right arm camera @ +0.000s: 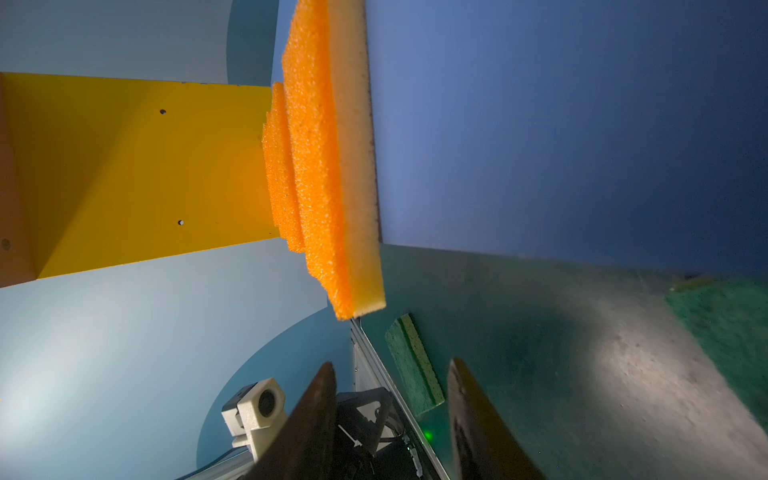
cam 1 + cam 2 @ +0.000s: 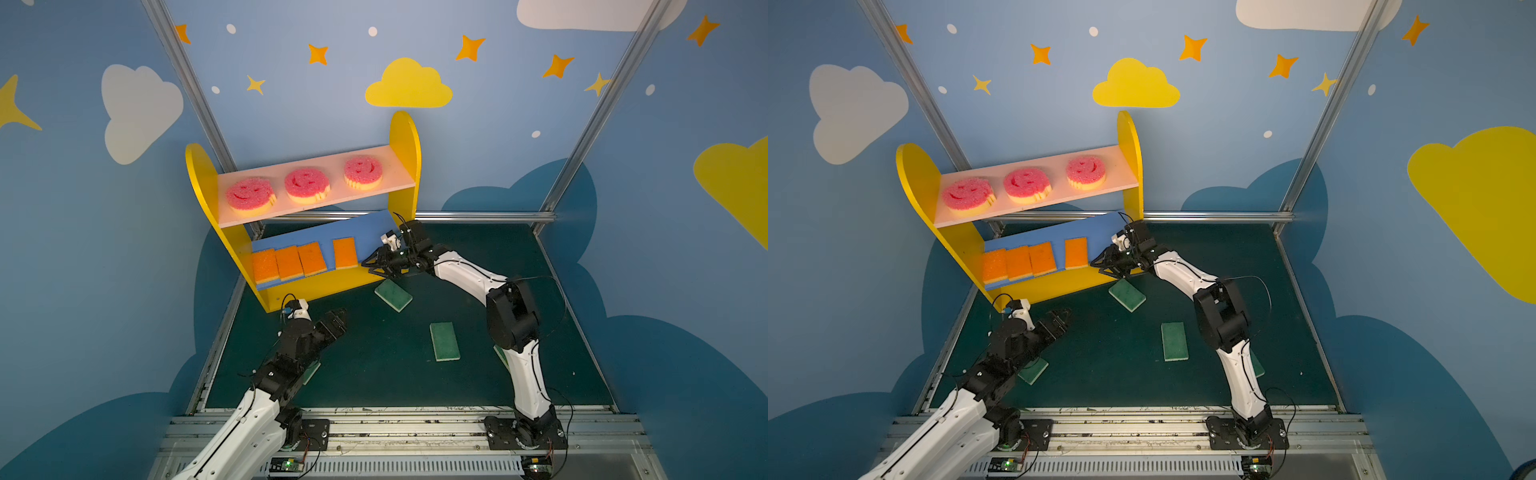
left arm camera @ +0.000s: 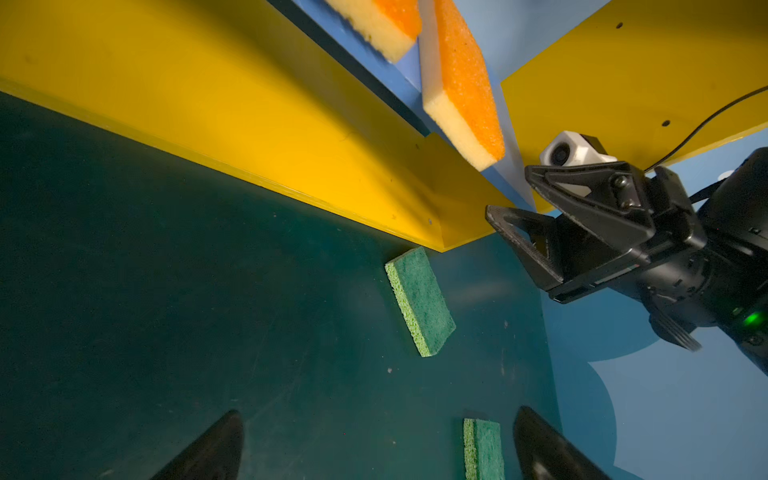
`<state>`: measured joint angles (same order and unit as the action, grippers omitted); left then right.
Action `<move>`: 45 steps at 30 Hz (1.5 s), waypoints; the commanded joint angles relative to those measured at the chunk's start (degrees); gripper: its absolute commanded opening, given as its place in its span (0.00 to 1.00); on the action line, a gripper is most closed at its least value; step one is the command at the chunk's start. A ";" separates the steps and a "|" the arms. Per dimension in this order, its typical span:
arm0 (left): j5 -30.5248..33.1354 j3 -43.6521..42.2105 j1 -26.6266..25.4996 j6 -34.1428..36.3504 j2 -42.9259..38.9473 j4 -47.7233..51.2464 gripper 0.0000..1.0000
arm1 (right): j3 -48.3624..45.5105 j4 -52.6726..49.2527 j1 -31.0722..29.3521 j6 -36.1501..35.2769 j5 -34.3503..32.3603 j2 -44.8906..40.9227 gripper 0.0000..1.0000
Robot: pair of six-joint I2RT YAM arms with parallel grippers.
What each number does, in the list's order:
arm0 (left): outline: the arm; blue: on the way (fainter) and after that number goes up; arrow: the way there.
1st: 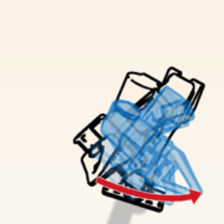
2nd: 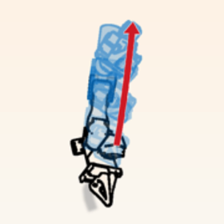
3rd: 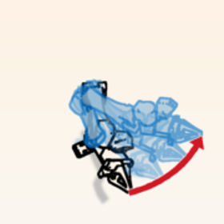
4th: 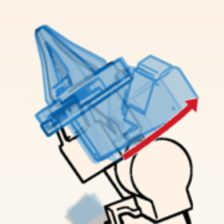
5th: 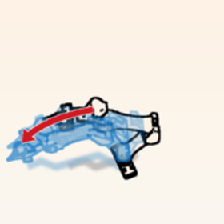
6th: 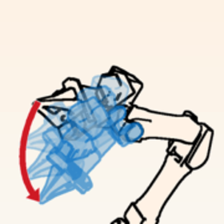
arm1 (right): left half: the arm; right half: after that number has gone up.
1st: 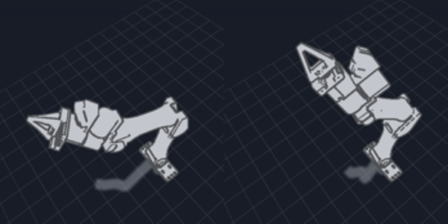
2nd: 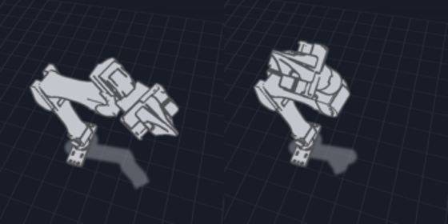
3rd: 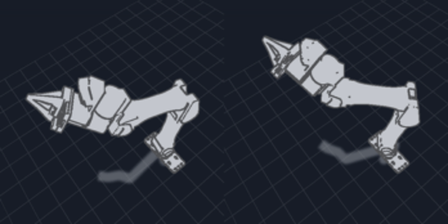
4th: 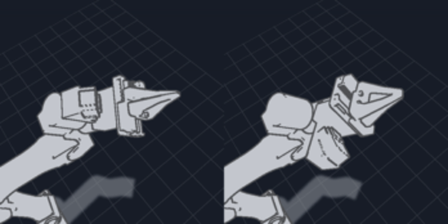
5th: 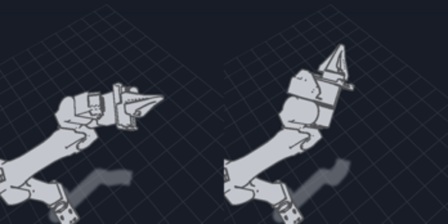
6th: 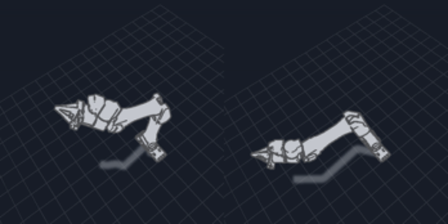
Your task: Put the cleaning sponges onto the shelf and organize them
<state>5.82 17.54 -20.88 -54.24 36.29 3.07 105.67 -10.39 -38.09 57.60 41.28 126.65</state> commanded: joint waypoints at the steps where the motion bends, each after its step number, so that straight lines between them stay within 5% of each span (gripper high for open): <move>1: -0.20 -1.69 1.52 -0.39 -0.44 0.56 0.99 | 3.66 1.85 -0.97 1.15 1.09 2.10 0.44; 9: -3.78 -2.83 5.27 -1.43 0.77 -0.60 1.00 | 7.68 3.97 -1.64 4.04 1.54 6.14 0.41; 18: -5.16 -4.12 7.16 -2.01 -1.00 0.05 1.00 | 10.67 4.00 -1.60 5.24 1.00 8.91 0.23; 45: -6.88 -4.53 9.85 -1.46 -1.55 0.27 1.00 | 17.53 4.72 -2.89 5.67 0.32 13.44 0.05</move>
<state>-0.47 13.21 -11.40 -56.36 34.57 3.05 121.10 -6.63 -40.23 63.07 42.24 138.32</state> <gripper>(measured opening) 0.996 0.052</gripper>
